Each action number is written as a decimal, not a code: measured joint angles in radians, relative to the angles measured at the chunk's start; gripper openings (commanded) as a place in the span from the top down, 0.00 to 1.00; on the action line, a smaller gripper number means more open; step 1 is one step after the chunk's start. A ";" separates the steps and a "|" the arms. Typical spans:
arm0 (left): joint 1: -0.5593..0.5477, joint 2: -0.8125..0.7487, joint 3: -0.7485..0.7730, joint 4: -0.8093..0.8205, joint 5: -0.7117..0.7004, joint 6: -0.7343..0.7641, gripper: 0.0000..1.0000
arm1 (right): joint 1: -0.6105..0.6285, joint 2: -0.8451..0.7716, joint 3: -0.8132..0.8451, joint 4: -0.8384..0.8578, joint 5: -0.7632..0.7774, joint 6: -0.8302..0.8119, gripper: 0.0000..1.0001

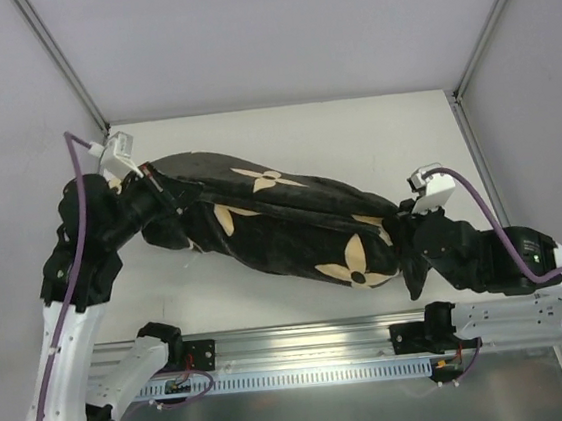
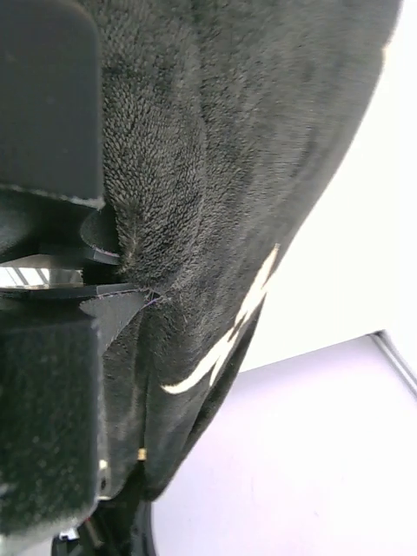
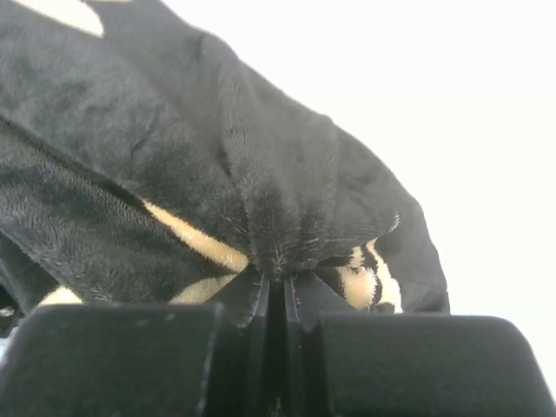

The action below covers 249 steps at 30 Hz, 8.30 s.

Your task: Remove the pillowcase from the pillow

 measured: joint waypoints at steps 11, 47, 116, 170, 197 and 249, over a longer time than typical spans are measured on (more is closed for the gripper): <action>-0.004 -0.209 0.156 -0.214 -0.040 0.028 1.00 | 0.016 -0.046 0.026 0.140 0.009 -0.108 0.99; 0.201 0.291 -0.023 -0.061 -0.381 0.079 0.01 | -0.808 0.277 0.056 0.281 -0.460 -0.313 0.00; -0.191 0.236 -0.377 0.117 -0.181 0.024 0.92 | -0.288 0.973 0.413 0.374 -0.411 -0.053 0.37; -0.624 0.330 -0.188 -0.157 -0.722 -0.074 0.13 | -0.410 0.362 -0.343 0.476 -0.374 0.235 0.99; -0.481 0.055 -0.348 -0.166 -0.714 -0.224 0.14 | -0.400 0.317 -0.341 0.484 -0.382 0.232 0.99; -0.229 0.072 -0.644 0.182 -0.403 -0.284 1.00 | -0.103 0.610 0.220 0.356 -0.278 -0.043 0.17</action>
